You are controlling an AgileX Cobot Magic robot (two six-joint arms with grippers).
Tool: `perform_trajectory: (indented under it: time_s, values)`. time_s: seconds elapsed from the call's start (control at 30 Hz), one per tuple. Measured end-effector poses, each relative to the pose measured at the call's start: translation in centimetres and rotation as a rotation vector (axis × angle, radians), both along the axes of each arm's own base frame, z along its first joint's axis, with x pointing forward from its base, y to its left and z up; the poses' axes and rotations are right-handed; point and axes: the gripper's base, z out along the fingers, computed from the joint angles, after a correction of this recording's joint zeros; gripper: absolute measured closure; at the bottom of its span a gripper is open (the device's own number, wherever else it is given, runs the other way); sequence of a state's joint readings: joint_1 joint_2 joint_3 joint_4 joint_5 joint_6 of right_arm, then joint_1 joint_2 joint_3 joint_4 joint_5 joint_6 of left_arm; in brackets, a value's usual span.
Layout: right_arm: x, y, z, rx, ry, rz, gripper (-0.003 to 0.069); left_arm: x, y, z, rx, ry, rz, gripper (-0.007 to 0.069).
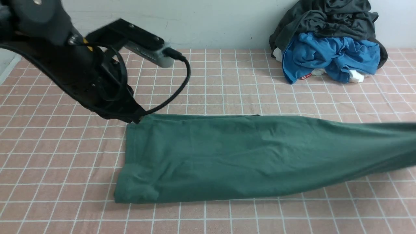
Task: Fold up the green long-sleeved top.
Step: Use the right arm to drag the right edge of the fabric to the left and folds it over the left edge
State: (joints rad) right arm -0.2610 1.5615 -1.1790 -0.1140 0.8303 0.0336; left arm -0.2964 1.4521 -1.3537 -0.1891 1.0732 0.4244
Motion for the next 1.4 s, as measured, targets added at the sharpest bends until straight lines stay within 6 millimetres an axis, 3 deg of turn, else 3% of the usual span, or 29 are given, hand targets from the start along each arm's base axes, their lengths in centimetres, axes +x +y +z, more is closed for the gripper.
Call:
perform_trajectory:
  time_s: [0.03,0.07,0.17,0.23,0.33,0.37,0.43,0.5,0.6,0.63,0.8,0.9,1.03,1.23,1.33,1.4]
  values:
    - [0.0,0.3,0.9,-0.008,-0.018,0.011,0.0645,-0.4,0.1,0.4,-0.004,-0.013,0.001,0.0628]
    - [-0.5,1.8,4.9,-0.046,-0.097,0.06,0.0645,-2.1,0.6,1.5,-0.023,-0.05,0.011,0.0628]
    - [-1.0,5.3,9.7,-0.077,-0.173,0.179,0.0645,-4.9,1.5,2.9,-0.048,-0.108,0.018,0.0628]
    - [-1.1,6.9,11.3,-0.08,-0.2,0.231,0.0645,-5.9,1.8,3.2,-0.055,-0.125,0.018,0.0628]
    - [-1.3,13.7,14.3,-0.061,-0.24,0.444,0.0645,-9.0,2.7,4.2,-0.085,-0.189,0.023,0.0628]
    - [-1.3,14.9,14.5,-0.055,-0.245,0.479,0.0645,-9.4,2.8,4.4,-0.089,-0.2,0.023,0.0628]
    - [-1.0,19.2,14.7,-0.024,-0.256,0.589,0.0645,-11.0,3.3,5.2,-0.103,-0.246,0.023,0.0628]
    - [-0.5,22.6,14.1,0.003,-0.245,0.659,0.0645,-11.9,3.6,5.7,-0.11,-0.269,0.021,0.0628]
    - [0.8,28.4,11.3,0.04,-0.187,0.748,0.0645,-13.5,4.0,6.6,-0.125,-0.307,0.018,0.0628]
    - [1.0,29.5,10.7,0.048,-0.176,0.761,0.0645,-13.9,4.1,6.7,-0.128,-0.313,0.017,0.0628]
    - [2.2,37.4,4.7,0.098,-0.072,0.869,0.0645,-15.5,4.3,7.4,-0.171,-0.331,0.008,0.0628]
    - [2.6,41.1,1.1,0.141,-0.019,0.91,0.0645,-16.0,4.2,7.5,-0.18,-0.338,-0.007,0.0628]
    - [3.0,44.2,-2.4,0.193,0.029,0.933,0.0645,-16.3,3.6,7.4,-0.189,-0.332,-0.06,0.0628]
    - [3.6,45.8,-6.2,0.257,0.076,0.914,0.0621,-16.5,3.0,6.5,-0.185,-0.294,-0.107,0.0628]
    - [3.7,46.0,-6.3,0.277,0.068,0.915,0.0569,-16.4,2.9,6.1,-0.182,-0.287,-0.104,0.0628]
    - [3.8,46.2,-5.3,0.28,0.046,0.941,0.0462,-16.3,2.9,5.7,-0.179,-0.279,-0.103,0.0628]
